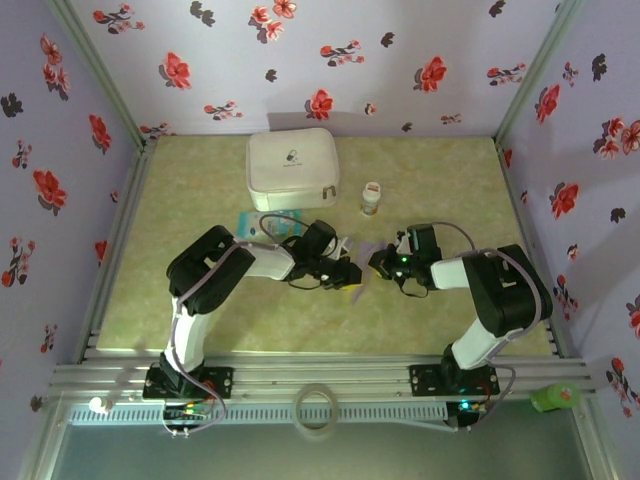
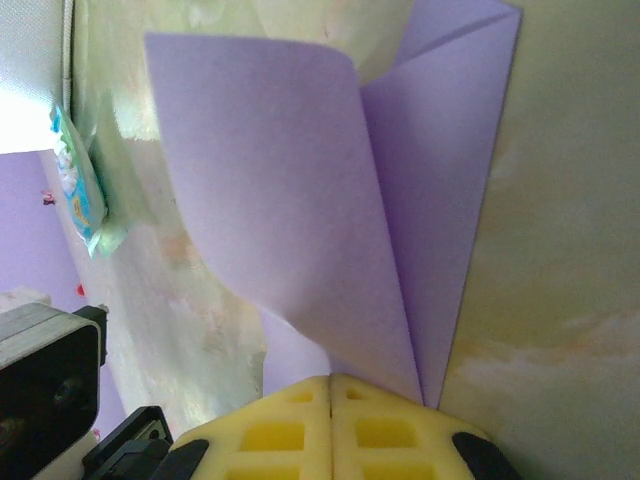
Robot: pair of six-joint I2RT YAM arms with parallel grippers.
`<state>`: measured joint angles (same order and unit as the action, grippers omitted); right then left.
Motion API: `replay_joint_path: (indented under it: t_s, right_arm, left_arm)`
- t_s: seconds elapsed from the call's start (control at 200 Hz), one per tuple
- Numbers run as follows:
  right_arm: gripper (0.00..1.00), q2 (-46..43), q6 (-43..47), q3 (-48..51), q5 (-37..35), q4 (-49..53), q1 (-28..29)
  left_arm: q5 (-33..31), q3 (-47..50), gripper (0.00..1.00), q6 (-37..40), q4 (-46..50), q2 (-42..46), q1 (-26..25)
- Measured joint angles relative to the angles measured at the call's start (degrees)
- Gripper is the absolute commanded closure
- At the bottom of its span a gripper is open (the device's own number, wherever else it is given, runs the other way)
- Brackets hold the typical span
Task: Fold a paper plane with a square sheet of paper (pick it up from the middle)
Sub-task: Fold the wing for the fifth time at the center of the table.
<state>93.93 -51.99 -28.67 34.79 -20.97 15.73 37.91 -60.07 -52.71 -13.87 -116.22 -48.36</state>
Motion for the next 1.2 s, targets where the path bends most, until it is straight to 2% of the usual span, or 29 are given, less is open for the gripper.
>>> replay_joint_path:
  t_s: [0.275, 0.42, 0.65, 0.965, 1.2]
  right_arm:
    - [0.94, 0.0, 0.0, -0.2, 0.0, 0.5, 0.0]
    - [0.94, 0.0, 0.2, -0.3, 0.0, 0.8, 0.0]
    - [0.94, 0.0, 0.6, -0.4, 0.0, 1.2, 0.0]
    - [0.94, 0.0, 0.6, -0.5, -0.1, 1.5, 0.0]
    - [0.94, 0.0, 0.6, -0.5, -0.1, 1.6, 0.0]
  left_arm:
    - [-0.7, -1.2, 0.84, 4.0, 5.4, 0.7, -0.2]
    - [-0.3, -1.7, 0.90, 5.7, 7.7, 0.7, -0.2]
    - [0.9, -2.4, 0.78, 7.9, 9.7, 0.8, -0.5]
    - [1.2, -2.6, 0.79, 8.3, 11.3, 1.1, -1.0]
    - [1.2, -2.6, 0.84, 8.8, 12.3, 1.1, -1.2]
